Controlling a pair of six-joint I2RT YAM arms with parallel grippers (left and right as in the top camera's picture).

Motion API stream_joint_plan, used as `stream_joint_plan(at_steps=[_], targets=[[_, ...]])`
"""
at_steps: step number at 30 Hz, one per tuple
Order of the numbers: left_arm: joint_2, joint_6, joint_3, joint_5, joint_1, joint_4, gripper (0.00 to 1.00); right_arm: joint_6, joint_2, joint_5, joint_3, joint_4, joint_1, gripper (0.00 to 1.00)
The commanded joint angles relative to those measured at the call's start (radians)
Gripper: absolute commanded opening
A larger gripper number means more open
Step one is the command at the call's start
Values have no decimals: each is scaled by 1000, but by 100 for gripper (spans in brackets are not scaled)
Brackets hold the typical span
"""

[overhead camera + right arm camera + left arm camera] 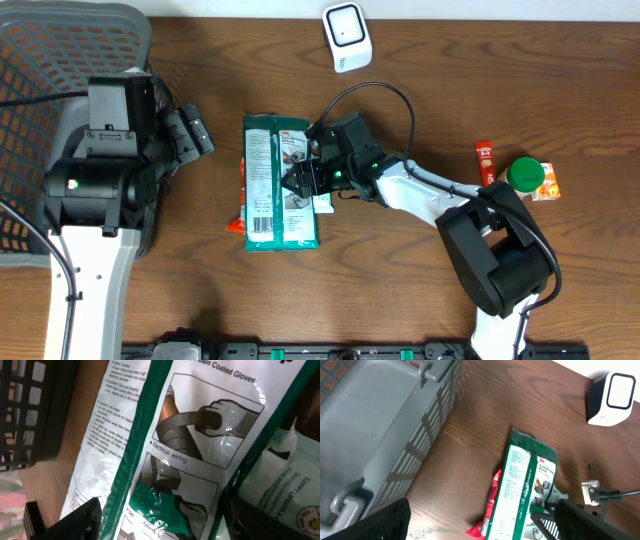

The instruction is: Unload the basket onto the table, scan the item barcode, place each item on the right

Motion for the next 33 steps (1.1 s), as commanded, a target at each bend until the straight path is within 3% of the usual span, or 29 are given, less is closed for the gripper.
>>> stream_joint_plan(at_steps=[1, 12, 26, 30, 33], targets=[[0, 13, 7, -9, 3, -2, 91, 54, 1, 27, 2, -23, -8, 74], [0, 13, 7, -9, 3, -2, 91, 104, -17, 7, 26, -53, -6, 68], [0, 13, 7, -9, 3, -2, 91, 109, -15, 142, 41, -185, 20, 73], [0, 13, 7, -9, 3, -2, 91, 109, -15, 142, 41, -140, 39, 66], [0, 13, 7, -9, 3, -3, 92, 109, -15, 148, 41, -130, 48, 54]])
